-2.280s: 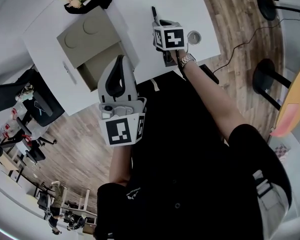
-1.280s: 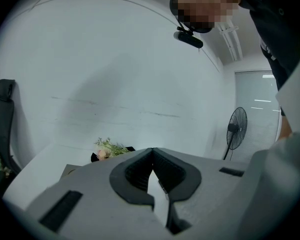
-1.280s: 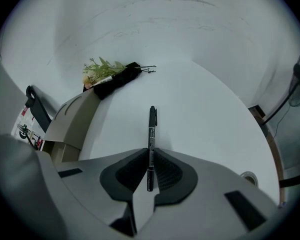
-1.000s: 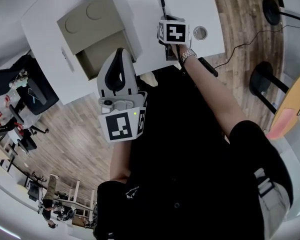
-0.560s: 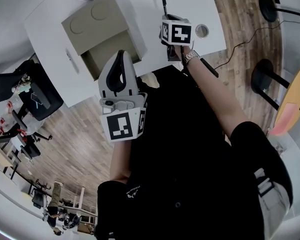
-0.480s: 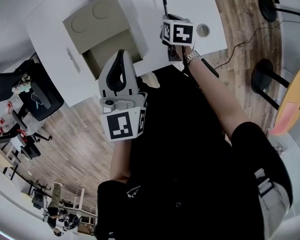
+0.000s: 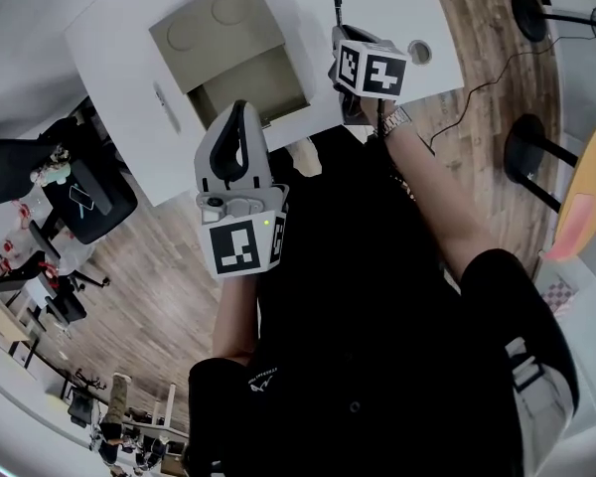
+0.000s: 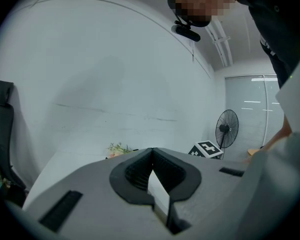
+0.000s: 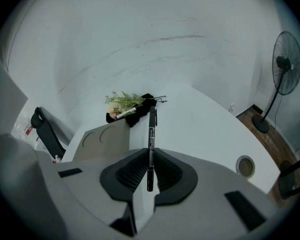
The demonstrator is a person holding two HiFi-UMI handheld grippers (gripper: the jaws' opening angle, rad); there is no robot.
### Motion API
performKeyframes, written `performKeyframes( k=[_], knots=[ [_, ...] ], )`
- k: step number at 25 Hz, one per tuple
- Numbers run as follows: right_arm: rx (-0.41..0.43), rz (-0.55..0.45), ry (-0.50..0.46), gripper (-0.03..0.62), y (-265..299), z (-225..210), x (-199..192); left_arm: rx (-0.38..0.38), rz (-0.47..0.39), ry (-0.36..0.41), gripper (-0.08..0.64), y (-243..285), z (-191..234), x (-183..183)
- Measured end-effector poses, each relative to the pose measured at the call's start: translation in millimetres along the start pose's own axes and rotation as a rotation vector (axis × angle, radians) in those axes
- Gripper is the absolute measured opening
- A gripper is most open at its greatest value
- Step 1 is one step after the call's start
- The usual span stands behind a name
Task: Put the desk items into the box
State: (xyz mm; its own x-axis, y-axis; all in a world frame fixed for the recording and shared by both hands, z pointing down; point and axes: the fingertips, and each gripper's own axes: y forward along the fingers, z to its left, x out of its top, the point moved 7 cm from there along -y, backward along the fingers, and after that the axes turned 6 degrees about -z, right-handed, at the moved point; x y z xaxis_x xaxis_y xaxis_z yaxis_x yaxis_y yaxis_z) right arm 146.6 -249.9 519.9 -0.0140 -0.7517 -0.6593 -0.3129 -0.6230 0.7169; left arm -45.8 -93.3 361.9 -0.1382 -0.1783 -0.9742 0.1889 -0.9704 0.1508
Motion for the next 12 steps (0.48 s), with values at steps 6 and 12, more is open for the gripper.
performKeyframes(
  k=[6, 12],
  knots=[
    [0.004, -0.069, 0.001, 0.040, -32.7, 35.7, -5.5, -0.036, -0.010, 0.013, 0.008, -29.9, 23.2, 5.9],
    [0.002, -0.162, -0.013, 0.040, -69.5, 64.7, -2.7, -0.075, -0.045, 0.025, 0.008, -57.2, 39.3, 15.0]
  ],
)
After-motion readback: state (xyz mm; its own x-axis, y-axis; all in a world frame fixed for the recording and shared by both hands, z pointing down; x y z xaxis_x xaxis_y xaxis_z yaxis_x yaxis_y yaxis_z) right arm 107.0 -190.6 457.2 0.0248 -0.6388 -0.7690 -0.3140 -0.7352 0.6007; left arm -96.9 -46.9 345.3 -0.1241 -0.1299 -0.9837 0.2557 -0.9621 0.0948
